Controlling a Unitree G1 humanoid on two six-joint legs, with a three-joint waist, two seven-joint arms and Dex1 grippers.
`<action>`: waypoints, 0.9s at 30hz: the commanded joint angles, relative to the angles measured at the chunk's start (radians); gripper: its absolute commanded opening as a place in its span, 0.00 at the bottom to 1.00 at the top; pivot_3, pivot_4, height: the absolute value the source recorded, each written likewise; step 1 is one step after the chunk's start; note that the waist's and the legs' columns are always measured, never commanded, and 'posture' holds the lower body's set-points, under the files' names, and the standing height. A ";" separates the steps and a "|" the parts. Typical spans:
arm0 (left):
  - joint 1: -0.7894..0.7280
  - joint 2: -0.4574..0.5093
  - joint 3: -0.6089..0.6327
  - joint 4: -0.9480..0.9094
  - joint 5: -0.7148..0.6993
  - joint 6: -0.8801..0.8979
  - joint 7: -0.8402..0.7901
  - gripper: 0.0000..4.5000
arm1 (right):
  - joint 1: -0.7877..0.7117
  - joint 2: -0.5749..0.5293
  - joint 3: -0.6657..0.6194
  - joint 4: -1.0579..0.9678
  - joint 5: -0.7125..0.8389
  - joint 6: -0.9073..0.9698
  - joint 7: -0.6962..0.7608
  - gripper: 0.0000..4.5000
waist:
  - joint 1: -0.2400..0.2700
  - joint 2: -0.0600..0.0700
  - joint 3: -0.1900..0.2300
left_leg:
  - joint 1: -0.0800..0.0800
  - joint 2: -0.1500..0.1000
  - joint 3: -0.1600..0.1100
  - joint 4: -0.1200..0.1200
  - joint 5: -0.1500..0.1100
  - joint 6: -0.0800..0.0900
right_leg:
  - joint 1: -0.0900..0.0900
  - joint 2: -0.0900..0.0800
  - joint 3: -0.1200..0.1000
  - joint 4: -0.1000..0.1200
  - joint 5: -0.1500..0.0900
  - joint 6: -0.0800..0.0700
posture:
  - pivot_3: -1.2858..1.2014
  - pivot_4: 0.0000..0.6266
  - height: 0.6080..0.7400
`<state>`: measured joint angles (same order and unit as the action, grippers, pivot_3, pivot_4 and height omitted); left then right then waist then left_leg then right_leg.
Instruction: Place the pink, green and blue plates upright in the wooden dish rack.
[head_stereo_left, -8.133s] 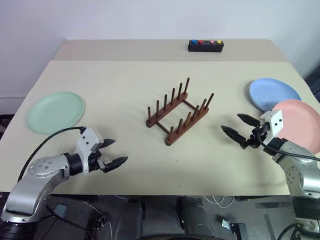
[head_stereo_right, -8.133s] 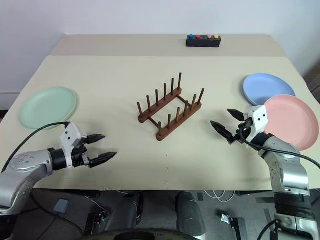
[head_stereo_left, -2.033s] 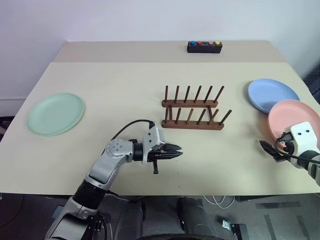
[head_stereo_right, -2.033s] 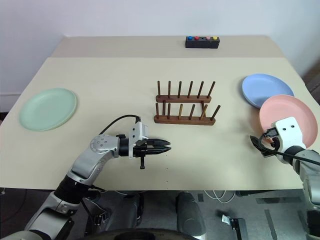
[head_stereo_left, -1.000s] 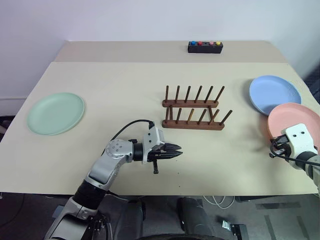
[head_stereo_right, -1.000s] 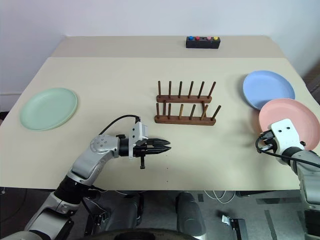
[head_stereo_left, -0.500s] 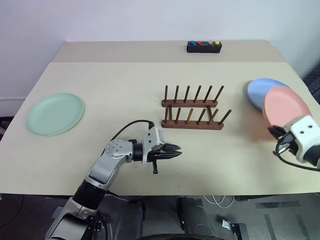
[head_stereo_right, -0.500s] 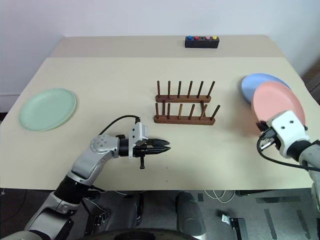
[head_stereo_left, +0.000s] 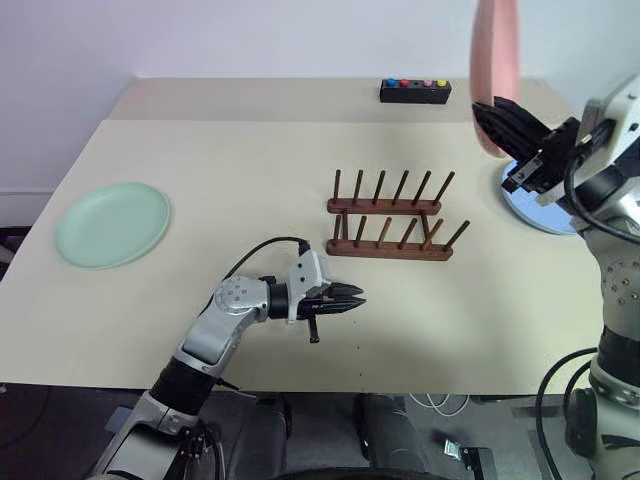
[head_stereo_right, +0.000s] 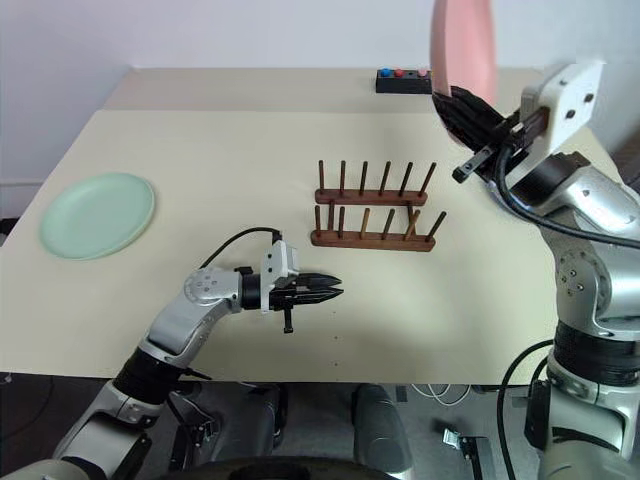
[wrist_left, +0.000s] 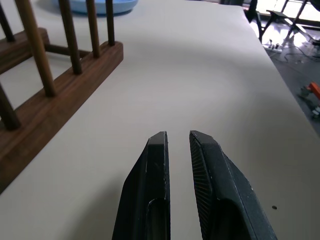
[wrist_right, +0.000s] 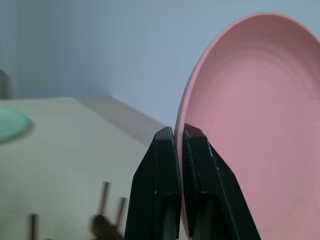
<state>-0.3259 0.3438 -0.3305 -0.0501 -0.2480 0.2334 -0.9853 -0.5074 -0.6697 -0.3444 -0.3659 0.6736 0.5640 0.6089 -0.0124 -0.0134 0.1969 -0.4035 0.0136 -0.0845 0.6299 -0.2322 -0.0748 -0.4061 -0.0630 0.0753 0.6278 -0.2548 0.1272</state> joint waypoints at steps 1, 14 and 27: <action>0.011 0.000 0.018 -0.057 -0.007 0.000 0.022 0.15 | -0.018 0.024 -0.053 -0.021 0.141 0.029 0.020 0.02 | -0.002 0.000 0.000 | 0.000 0.000 0.000 0.000 0.000 0.000 | -0.001 0.000 0.000 0.000 0.000 0.000 | 0.52 0.24 0.92; 0.010 0.010 0.017 -0.065 -0.014 -0.001 0.030 0.15 | 0.071 0.010 -0.203 0.052 0.528 0.187 0.009 0.02 | -0.003 0.000 0.000 | -0.001 0.000 0.000 0.001 0.000 0.000 | -0.001 0.000 0.000 0.001 0.000 0.000 | 0.52 0.24 0.92; 0.015 0.014 0.022 -0.070 -0.022 0.006 0.030 0.15 | 0.114 0.015 -0.184 0.095 0.596 0.236 -0.052 0.02 | -0.003 0.001 0.000 | -0.001 0.000 0.000 0.001 0.000 0.000 | -0.001 0.001 0.000 0.001 0.000 0.000 | 0.52 0.24 0.92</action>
<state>-0.3160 0.3572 -0.3282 -0.0814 -0.2515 0.2395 -0.9549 -0.3851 -0.6480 -0.5145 -0.2654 1.2406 0.8026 0.5629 -0.0153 -0.0129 0.1967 -0.4043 0.0137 -0.0842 0.6306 -0.2322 -0.0746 -0.4076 -0.0625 0.0754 0.6293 -0.2547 0.1274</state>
